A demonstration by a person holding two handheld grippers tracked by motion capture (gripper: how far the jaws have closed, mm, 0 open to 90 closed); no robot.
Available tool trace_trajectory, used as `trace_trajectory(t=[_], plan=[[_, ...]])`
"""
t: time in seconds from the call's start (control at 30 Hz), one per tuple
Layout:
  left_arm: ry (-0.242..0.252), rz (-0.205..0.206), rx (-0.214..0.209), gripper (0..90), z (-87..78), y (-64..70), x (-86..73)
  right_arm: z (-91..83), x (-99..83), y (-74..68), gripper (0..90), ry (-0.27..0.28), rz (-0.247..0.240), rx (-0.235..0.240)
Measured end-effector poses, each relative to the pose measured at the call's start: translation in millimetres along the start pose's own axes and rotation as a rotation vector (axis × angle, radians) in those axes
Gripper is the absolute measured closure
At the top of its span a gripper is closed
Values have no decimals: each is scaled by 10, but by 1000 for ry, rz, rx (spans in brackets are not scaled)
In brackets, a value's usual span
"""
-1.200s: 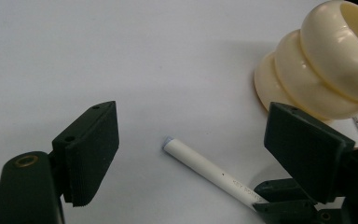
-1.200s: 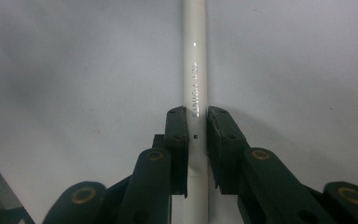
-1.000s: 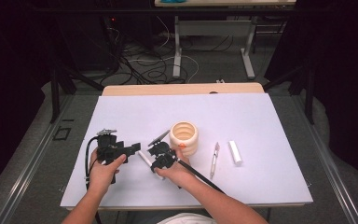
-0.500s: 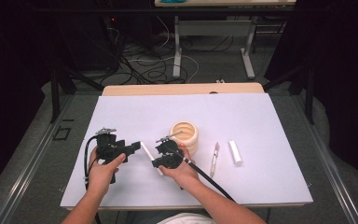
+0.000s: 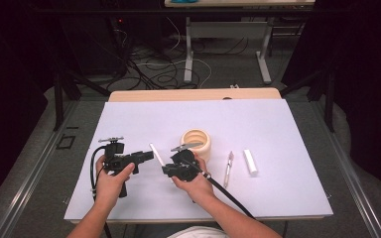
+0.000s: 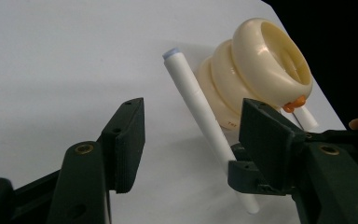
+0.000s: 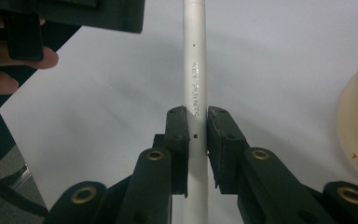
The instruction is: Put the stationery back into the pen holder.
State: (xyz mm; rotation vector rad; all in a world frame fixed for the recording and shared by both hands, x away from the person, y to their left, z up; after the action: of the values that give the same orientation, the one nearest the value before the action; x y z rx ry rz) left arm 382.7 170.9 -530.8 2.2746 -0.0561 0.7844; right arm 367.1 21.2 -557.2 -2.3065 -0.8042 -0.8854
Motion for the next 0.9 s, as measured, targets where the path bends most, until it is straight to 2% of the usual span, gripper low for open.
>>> trace_trajectory(t=[0.07,0.1,0.13,0.23,0.27,0.3,0.37,0.4,0.43,0.47,0.5,0.53,0.57,0.6,0.7,0.77,0.83,0.87,0.9], plan=[[-20,4,-12,415,-7,9,-9,-11,6,-7,791,7,1,-2],[-3,3,-10,415,6,13,-8,-18,8,-12,791,12,5,-2],[-15,3,-12,415,-4,15,-13,-21,13,-16,791,21,3,0],[13,-25,-21,415,13,29,-17,-27,23,-39,791,47,6,8],[16,-32,-22,415,15,28,-19,-41,16,-40,791,29,-3,6],[-3,-43,-31,416,3,29,-26,-33,23,-47,791,48,-5,8],[-2,-81,-48,430,12,41,-33,-46,17,-65,791,35,-8,12],[-2,-86,-50,448,9,38,-37,-35,23,-75,791,54,-8,15],[17,-97,-62,468,25,33,-40,-41,21,-86,791,49,-3,16],[26,-125,-82,463,49,35,-47,-52,18,-91,791,39,-5,15],[-13,-126,-83,458,39,21,-65,-51,21,-94,791,46,-13,21],[-1,-137,-81,462,60,18,-70,-46,30,-98,791,64,-13,17],[-1,-169,-84,467,69,34,-77,-59,29,-108,791,56,-10,19],[-20,-162,-81,475,62,24,-84,-60,37,-111,791,69,-18,21],[-18,-187,-82,480,75,34,-95,-77,42,-134,791,67,-17,27],[-17,-214,-91,491,81,39,-100,-68,53,-145,791,96,-20,29],[-44,-225,-99,513,75,33,-116,-74,48,-167,791,88,-14,32],[-31,-248,-102,523,88,44,-116,-75,44,-174,790,84,-20,33],[-34,-253,-104,532,88,44,-120,-81,38,-177,791,71,-31,36]])
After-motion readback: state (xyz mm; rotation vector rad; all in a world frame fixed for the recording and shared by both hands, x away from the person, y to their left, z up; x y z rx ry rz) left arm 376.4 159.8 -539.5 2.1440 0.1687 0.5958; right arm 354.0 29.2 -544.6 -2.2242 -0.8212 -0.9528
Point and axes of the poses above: each handheld gripper's, and its own axes: z roughly forward along the jaws, x roughly out of its top, y roughly to its right, the point moved 6 cm from there along z, roughly forward along the jaws, and after that the axes turned 7 degrees about -z, right-handed, at the moved point
